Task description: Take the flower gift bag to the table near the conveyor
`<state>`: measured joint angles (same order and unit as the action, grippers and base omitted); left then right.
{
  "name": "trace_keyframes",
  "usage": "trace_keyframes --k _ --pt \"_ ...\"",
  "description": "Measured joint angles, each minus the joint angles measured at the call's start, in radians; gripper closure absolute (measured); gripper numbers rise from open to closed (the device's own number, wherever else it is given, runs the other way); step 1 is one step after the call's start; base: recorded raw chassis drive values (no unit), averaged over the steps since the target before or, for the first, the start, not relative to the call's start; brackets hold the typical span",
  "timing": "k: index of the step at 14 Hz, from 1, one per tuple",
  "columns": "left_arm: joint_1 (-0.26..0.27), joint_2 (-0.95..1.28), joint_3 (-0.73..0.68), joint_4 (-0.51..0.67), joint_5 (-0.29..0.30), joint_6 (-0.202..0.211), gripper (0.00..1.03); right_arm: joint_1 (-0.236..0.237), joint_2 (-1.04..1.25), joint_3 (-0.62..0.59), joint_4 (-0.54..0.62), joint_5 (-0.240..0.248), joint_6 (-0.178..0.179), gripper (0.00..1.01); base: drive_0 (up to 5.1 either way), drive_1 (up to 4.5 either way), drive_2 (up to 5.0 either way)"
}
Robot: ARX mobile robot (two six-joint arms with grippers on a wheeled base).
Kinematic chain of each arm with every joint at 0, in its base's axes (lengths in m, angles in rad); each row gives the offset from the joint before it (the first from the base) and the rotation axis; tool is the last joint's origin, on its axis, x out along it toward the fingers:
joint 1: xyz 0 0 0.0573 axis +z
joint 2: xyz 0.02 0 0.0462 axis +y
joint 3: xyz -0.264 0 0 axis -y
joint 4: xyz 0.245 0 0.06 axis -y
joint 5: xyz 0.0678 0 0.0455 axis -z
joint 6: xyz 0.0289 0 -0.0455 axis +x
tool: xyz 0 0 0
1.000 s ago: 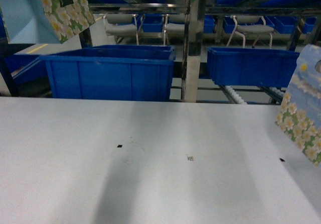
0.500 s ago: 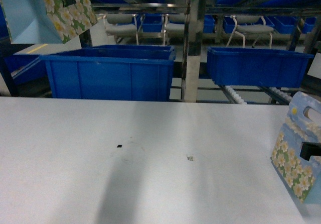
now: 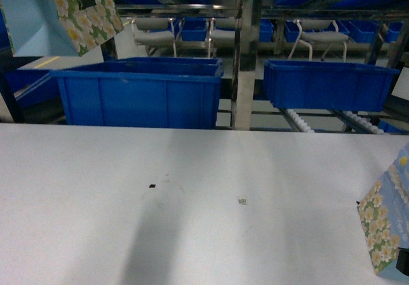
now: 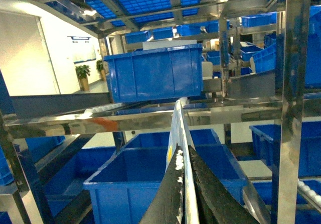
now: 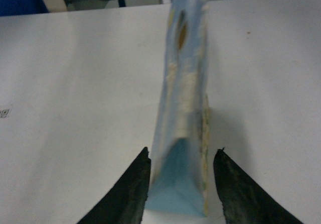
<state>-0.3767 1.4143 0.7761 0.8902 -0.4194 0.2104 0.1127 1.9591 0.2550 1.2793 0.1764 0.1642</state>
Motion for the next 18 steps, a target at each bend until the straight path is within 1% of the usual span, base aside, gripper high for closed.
trace_keyframes --k 1,3,4,5,6,7,8,9,10,11,12,13,14,15,17,18 --pt "0.0 0.0 0.0 0.002 0.0 0.0 1.01 -0.003 -0.043 -0.004 -0.002 0.021 0.002 0.54 0.0 0.0 0.0" --pt "0.0 0.0 0.0 0.0 0.0 0.0 1.01 -0.017 -0.192 0.01 0.004 0.05 0.0 0.3 0.0 0.0 0.0" --pt "0.0 0.0 0.0 0.002 0.0 0.0 1.01 -0.016 -0.278 0.02 0.006 0.068 -0.002 0.17 0.0 0.0 0.0" --pt "0.0 0.0 0.0 0.0 0.0 0.0 1.01 0.0 -0.381 0.021 -0.011 0.092 -0.028 0.03 0.0 0.0 0.0" --pt "0.0 0.0 0.0 0.001 0.0 0.0 1.01 0.019 -0.467 0.017 -0.046 0.132 -0.057 0.03 0.0 0.0 0.0" --pt "0.0 0.0 0.0 0.001 0.0 0.0 1.01 0.036 -0.587 0.003 -0.116 0.196 -0.087 0.03 0.0 0.0 0.0" --pt "0.0 0.0 0.0 0.0 0.0 0.0 1.01 0.044 -0.718 -0.026 -0.203 0.245 -0.124 0.03 0.0 0.0 0.0" --pt "0.0 0.0 0.0 0.002 0.0 0.0 1.01 0.043 -0.864 -0.06 -0.332 0.256 -0.144 0.03 0.0 0.0 0.0" --pt "0.0 0.0 0.0 0.0 0.0 0.0 1.01 0.02 -1.03 -0.082 -0.478 0.227 -0.163 0.03 0.0 0.0 0.0" --pt "0.0 0.0 0.0 0.001 0.0 0.0 1.01 -0.035 -1.209 -0.085 -0.642 0.148 -0.18 0.03 0.0 0.0 0.0" --pt "0.0 0.0 0.0 0.001 0.0 0.0 1.01 -0.102 -1.372 -0.082 -0.814 0.063 -0.18 0.03 0.0 0.0 0.0" --pt "0.0 0.0 0.0 0.001 0.0 0.0 1.01 -0.179 -1.55 -0.076 -1.018 -0.039 -0.188 0.03 0.0 0.0 0.0" --pt "0.0 0.0 0.0 0.001 0.0 0.0 1.01 -0.238 -1.686 -0.061 -1.174 -0.116 -0.198 0.03 0.0 0.0 0.0" --pt "0.0 0.0 0.0 0.001 0.0 0.0 1.01 -0.243 -1.725 -0.056 -1.22 -0.126 -0.203 0.03 0.0 0.0 0.0" --pt "0.0 0.001 0.0 0.003 -0.003 0.0 1.01 -0.243 -1.712 -0.055 -1.227 -0.132 -0.209 0.03 0.0 0.0 0.0" --pt "-0.013 0.02 0.0 0.013 -0.031 -0.021 1.01 -0.243 -1.712 -0.054 -1.225 -0.132 -0.21 0.03 0.0 0.0 0.0"
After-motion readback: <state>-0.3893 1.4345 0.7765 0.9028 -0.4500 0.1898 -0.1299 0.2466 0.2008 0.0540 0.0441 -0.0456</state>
